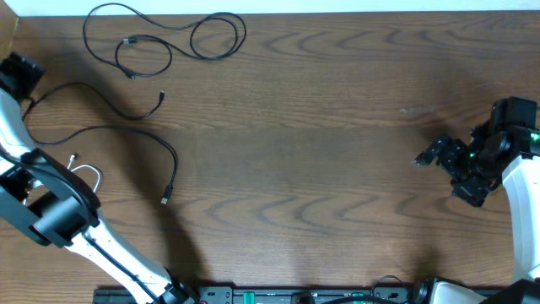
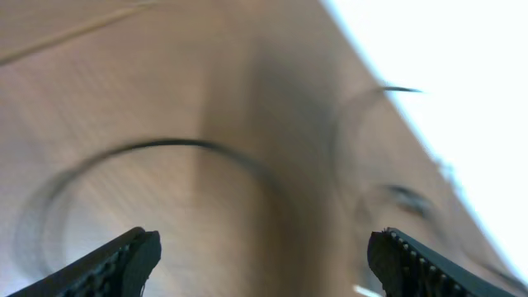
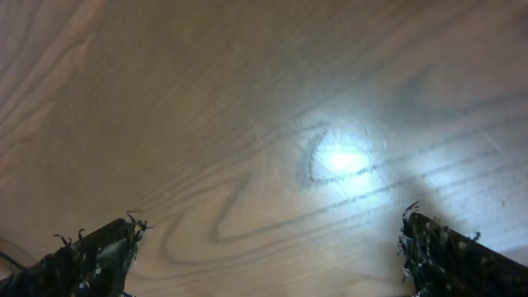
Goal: Untangle cables
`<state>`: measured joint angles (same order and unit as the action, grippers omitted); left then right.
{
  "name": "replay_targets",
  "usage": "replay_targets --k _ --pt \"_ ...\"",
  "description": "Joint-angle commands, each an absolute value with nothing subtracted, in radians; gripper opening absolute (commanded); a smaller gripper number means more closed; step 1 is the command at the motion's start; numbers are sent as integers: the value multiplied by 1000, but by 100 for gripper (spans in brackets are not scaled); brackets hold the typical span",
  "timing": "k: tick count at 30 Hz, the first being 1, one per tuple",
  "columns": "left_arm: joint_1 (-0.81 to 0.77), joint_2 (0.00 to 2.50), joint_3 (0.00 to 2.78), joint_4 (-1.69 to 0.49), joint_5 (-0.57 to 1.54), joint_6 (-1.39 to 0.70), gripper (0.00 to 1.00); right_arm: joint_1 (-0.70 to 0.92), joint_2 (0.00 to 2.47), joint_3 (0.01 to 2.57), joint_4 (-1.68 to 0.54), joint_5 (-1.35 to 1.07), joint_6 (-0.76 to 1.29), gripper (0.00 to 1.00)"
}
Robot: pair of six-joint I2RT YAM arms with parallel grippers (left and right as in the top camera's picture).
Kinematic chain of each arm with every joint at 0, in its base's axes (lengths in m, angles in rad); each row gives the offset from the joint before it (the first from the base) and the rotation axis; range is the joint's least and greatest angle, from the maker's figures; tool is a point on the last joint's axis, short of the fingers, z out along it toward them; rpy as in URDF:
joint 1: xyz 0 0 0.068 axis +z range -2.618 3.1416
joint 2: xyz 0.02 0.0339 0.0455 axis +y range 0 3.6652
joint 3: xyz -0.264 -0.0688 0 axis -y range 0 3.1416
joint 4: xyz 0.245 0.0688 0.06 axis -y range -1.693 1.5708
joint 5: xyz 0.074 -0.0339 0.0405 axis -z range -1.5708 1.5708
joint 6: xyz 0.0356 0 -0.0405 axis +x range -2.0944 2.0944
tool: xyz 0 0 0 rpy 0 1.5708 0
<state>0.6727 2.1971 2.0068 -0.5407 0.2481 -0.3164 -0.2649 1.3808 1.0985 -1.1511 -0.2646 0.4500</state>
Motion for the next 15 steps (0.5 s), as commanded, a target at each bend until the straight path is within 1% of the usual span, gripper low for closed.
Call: replay_targets --k 1,2,4,5,6,10,12,15 --pt "601 2026 2014 -533 533 -311 87 -255 1381 1097 -1126 -264 402 99" --pt "577 1992 2014 -535 545 -311 88 -255 1380 1097 -1127 -271 401 99" --pt "525 1923 2014 -546 548 -307 89 -255 1378 1098 -1139 -311 337 99" --pt "493 1881 2014 -554 546 -304 90 -255 1372 1098 -1148 -330 286 91" --pt "466 1844 2014 -561 547 -293 90 -255 1364 1098 -1161 -331 256 88" --pt "321 1689 2014 -605 545 -188 92 -255 1282 1098 -1233 -255 227 85" --pt "231 1622 2014 -634 526 -149 93 -254 1203 1098 -1263 -233 226 85" --pt "108 1541 2014 -692 469 -149 94 -254 1040 1097 -1299 -236 207 87"
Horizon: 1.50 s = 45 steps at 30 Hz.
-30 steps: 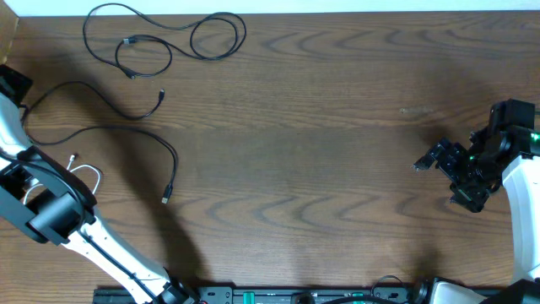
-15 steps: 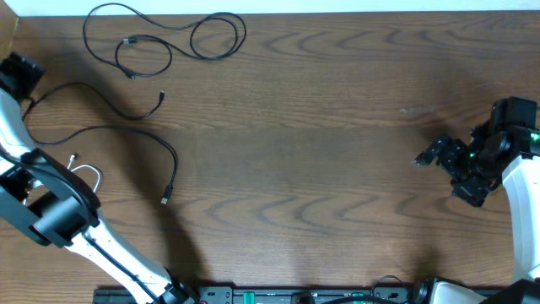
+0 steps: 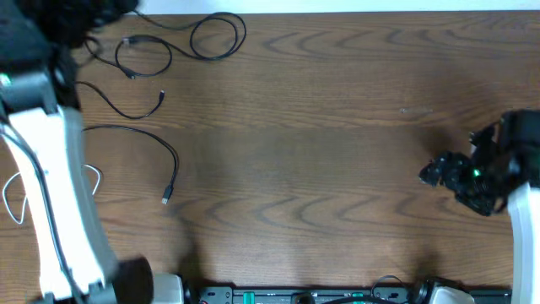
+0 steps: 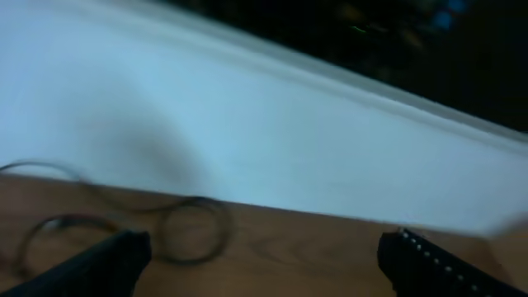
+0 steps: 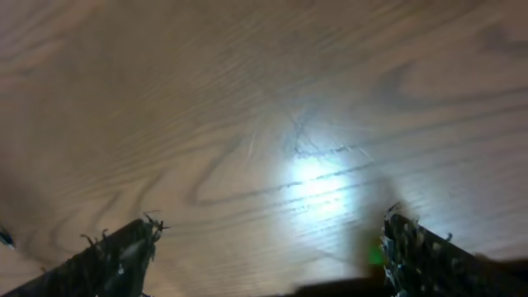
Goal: Untangle cables
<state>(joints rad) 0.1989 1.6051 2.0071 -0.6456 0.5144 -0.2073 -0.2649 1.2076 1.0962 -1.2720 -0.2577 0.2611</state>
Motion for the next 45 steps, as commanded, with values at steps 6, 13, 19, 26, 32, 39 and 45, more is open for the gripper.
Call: replay_targets --k 6,13,19,26,32,39,45 --pt "9 1471 2014 -841 448 -149 96 -254 701 1097 -1373 -284 133 92" --pt "9 1469 2014 -992 448 -150 96 -254 332 1097 -1357 -294 137 99" --pt "9 1470 2014 -1056 448 -150 96 -254 209 1097 -1326 -295 137 99" --pt "9 1470 2014 -1062 448 -150 96 -254 202 1097 -1329 -295 137 99" --pt "9 1470 2014 -1062 448 -150 97 -254 202 1097 -1337 -295 137 99" --pt "9 1470 2014 -1062 448 -150 97 -254 202 1097 -1409 -295 137 99" --pt "9 1470 2014 -1062 448 -150 97 -254 202 1097 -1437 -257 125 99"
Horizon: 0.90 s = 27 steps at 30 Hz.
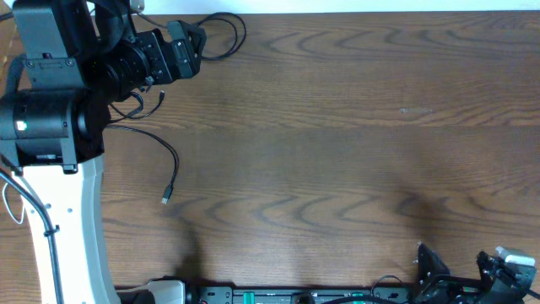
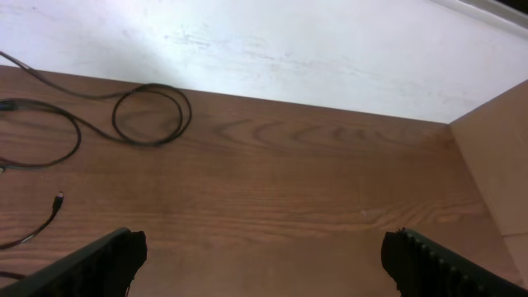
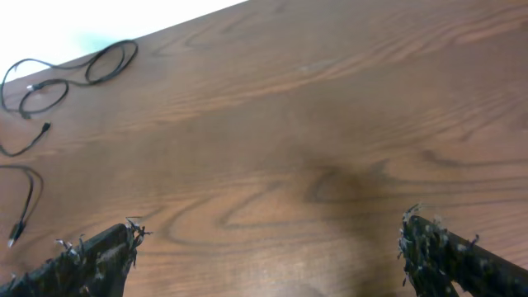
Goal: Untangle cables
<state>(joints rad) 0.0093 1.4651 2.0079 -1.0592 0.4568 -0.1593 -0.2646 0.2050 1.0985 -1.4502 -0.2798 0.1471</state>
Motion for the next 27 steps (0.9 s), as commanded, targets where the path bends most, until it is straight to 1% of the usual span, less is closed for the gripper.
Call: replay_targets --k 1,4,8,13,15,20,24,27 --pt "9 1470 2014 -1062 448 -150 97 -254 202 1097 -1424 -258 125 99" --pt "9 1470 2014 -1062 448 -150 97 -254 202 1096 -1371 -261 124 99" --pt "9 1470 2014 -1062 448 -150 97 -228 186 1075 -1310 -261 56 99" --pt "9 1470 2014 -1062 448 -150 97 -154 123 974 -1228 -261 -41 99" --pt "9 1470 2014 -1062 448 -150 97 -145 88 917 -1177 -260 -51 99" --pt "9 1470 2014 -1062 448 -150 97 -113 9 748 -968 -216 -51 99" --pt "9 1470 2014 -1062 448 -150 97 -64 5 643 -828 -120 -51 99" --pt "9 1470 2014 -1062 448 -150 97 -40 6 574 -732 -96 -62 99"
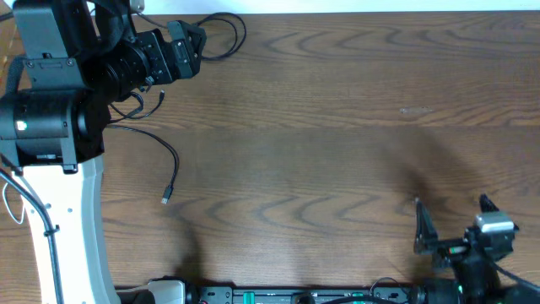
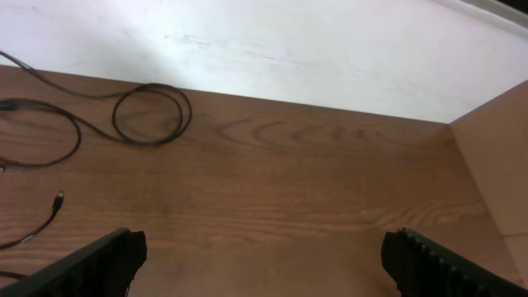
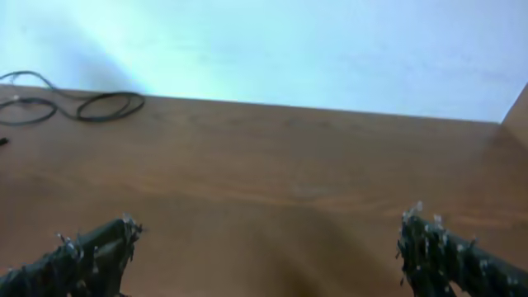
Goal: Untangle cables
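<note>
Black cables lie at the table's back left. One has a round loop (image 1: 221, 34) (image 2: 153, 115), and the right wrist view shows it far off (image 3: 109, 106). A second ends in a small plug (image 1: 160, 96) (image 2: 56, 201). A third curves down to a plug (image 1: 166, 198). My left gripper (image 1: 192, 51) (image 2: 264, 243) hangs open, high above these cables, holding nothing. At the front right edge my right gripper (image 1: 451, 207) (image 3: 268, 231) is open and empty, far from every cable.
A thin white cable (image 1: 8, 198) loops at the far left edge beside the left arm's white column (image 1: 72, 219). A white wall (image 2: 264, 49) runs along the table's back edge. A wooden side panel (image 2: 495, 165) rises at the right in the left wrist view.
My right gripper stands a little farther in from the front edge and is tilted up, so its camera now sees the back wall. The left arm and cables have not moved.
At first my left gripper was low at the far left edge and the right one low over the wood at the right side. Then the left arm was up over the back left. Later the right had withdrawn to the front right edge. The cables stayed put.
</note>
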`<state>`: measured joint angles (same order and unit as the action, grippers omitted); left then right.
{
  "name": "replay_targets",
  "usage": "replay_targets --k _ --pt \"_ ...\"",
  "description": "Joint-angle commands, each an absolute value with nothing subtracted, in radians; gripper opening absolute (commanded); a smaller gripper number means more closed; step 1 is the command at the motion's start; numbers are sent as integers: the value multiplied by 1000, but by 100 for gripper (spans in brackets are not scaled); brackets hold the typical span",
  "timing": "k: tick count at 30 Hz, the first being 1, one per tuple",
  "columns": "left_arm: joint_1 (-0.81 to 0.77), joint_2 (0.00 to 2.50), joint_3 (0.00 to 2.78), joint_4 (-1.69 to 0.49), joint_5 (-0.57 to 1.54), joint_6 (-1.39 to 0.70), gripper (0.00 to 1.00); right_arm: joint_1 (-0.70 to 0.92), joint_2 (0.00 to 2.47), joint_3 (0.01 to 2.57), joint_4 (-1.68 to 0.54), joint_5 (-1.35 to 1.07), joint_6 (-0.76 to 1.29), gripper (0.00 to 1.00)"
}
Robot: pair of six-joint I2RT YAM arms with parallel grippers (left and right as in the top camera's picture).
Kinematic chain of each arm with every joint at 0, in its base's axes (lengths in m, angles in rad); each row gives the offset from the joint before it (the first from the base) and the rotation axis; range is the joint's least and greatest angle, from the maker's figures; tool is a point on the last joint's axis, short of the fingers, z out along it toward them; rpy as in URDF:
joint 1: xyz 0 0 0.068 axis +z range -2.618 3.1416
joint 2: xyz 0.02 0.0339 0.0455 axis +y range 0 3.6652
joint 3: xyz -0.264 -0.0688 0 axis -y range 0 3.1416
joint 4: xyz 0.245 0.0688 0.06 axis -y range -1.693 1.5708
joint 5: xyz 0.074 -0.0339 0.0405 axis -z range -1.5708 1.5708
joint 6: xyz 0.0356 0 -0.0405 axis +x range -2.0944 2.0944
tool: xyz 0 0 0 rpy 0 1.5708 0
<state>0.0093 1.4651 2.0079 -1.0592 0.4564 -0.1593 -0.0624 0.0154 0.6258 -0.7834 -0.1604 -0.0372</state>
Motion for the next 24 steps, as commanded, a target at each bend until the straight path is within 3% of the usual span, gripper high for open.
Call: replay_targets --k 1,11,24 --pt "9 1470 2014 -1062 448 -150 97 -38 6 545 -691 -96 -67 99" --pt "9 1470 2014 -1062 448 -150 97 -43 6 172 -189 -100 -76 99" --pt "9 1470 2014 -1062 448 -150 97 -15 5 5 -68 -88 -77 99"
